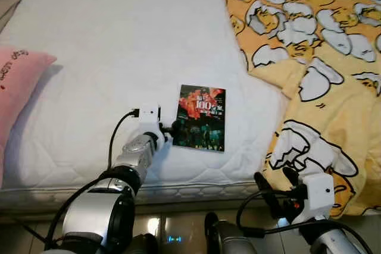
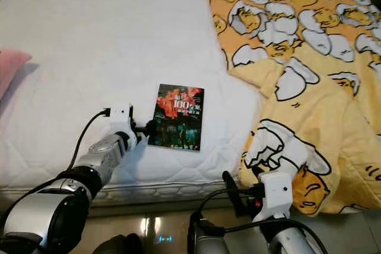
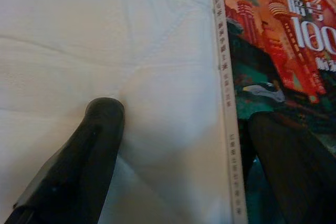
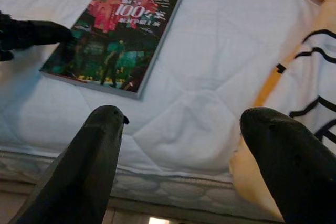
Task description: Clean up the room
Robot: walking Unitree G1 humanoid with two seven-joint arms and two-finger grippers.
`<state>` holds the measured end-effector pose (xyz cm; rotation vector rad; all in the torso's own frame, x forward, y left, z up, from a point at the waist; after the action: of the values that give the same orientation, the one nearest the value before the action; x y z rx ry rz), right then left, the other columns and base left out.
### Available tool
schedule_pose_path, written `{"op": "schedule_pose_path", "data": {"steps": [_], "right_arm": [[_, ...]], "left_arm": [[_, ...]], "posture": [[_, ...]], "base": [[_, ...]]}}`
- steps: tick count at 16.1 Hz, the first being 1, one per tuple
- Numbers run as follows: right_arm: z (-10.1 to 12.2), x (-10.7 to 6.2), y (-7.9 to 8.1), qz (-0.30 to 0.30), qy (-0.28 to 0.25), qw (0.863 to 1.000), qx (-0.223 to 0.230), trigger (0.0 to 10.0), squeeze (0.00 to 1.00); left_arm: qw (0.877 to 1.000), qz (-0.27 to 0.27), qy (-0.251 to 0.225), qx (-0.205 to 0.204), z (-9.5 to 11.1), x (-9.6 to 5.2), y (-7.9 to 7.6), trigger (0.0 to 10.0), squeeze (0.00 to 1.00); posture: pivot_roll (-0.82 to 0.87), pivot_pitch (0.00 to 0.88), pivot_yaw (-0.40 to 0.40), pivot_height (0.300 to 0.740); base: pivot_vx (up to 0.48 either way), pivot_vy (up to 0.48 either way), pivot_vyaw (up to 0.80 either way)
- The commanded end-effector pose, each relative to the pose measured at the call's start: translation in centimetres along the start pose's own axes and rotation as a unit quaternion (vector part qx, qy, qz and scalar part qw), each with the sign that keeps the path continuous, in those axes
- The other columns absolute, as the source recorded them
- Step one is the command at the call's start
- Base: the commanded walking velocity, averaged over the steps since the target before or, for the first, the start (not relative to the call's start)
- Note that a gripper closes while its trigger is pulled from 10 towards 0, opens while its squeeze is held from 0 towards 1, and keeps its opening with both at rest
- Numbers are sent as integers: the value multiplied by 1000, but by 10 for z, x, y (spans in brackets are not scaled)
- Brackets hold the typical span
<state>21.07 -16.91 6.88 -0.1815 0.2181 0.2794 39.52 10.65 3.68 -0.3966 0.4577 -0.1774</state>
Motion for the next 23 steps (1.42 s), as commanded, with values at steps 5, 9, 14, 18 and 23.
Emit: {"op": "schedule_pose_path", "data": {"steps": [5, 9, 14, 18, 23], "right_arm": [[2, -5, -2, -14, 8, 1000, 7, 10000, 0], [1, -7, 0, -15, 12, 1000, 13, 10000, 0], [-2, -5, 2, -14, 16, 1000, 15, 10000, 0], [-5, -3, 4, -13, 18, 1000, 20, 10000, 0], [-7, 0, 8, -6, 19, 1000, 21, 10000, 0]], "left_arm": [[999, -43, 20, -13, -7, 3, -21, 10000, 0], [992, -71, 45, -96, -20, 2, -32, 10000, 0], [984, -131, 67, -103, -31, 4, -71, 10000, 0], [987, -117, 100, -40, -49, 2, -69, 0, 0], [971, -103, 107, -186, -58, -2, -60, 0, 0]], "posture": [[-373, 256, -16, 740], [-372, 259, -13, 740], [-365, 258, -1, 740], [-353, 253, 10, 740], [-355, 235, 7, 740]], "base": [[0, 0, 0], [0, 0, 0], [0, 0, 0], [0, 0, 0], [0, 0, 0]]}}
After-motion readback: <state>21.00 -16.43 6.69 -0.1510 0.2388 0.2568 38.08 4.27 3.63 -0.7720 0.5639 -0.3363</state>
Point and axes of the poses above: a point about 5 cm out from each wrist's last joint towards the gripper, its own x axis pointing out of the wrist towards the gripper, its own z axis along the axis of the wrist's last joint, y = z × x, the point moved 5 cm from there along x, pointing out of the wrist towards the gripper, and after that the axes turned 13 degrees about -x, right-handed, at the moved point
